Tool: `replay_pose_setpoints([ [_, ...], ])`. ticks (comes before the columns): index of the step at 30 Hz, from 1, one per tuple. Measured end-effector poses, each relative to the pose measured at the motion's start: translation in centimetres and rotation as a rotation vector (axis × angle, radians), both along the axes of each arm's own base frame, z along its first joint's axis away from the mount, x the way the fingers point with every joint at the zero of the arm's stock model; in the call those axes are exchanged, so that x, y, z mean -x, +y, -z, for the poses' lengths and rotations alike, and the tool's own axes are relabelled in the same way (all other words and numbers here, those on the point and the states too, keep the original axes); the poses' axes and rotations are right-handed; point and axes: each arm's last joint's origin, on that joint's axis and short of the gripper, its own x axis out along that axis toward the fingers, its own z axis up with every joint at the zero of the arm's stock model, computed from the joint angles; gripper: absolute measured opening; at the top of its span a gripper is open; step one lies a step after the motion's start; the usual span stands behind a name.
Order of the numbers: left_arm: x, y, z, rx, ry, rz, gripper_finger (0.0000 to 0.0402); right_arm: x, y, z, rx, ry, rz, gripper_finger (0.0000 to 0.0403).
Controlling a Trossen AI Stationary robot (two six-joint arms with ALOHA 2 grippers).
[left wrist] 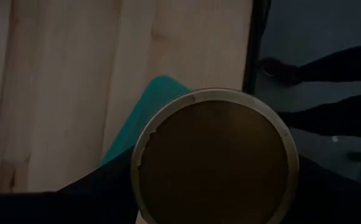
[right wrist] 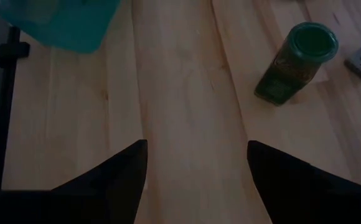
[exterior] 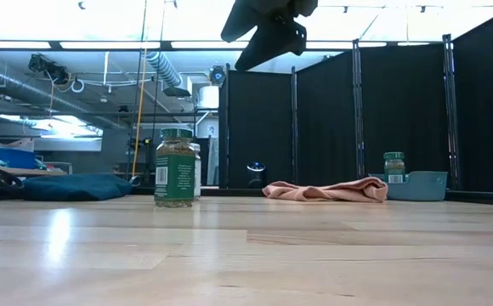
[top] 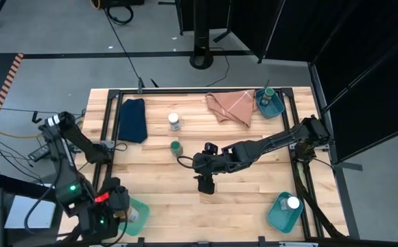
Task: Sort spices by type
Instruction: Put the brown seasoning bottle into the green transparent bin
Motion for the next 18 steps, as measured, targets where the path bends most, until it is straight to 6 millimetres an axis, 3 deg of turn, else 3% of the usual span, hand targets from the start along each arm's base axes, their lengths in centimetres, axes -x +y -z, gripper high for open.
replay_pose_setpoints([
  [18, 0.5, -0.3, 5.3, -0.051, 0.046, 0.042, 0.0276, 0.0, 0.0, 0.0, -0.009, 0.000, 0.013, 0.0275],
])
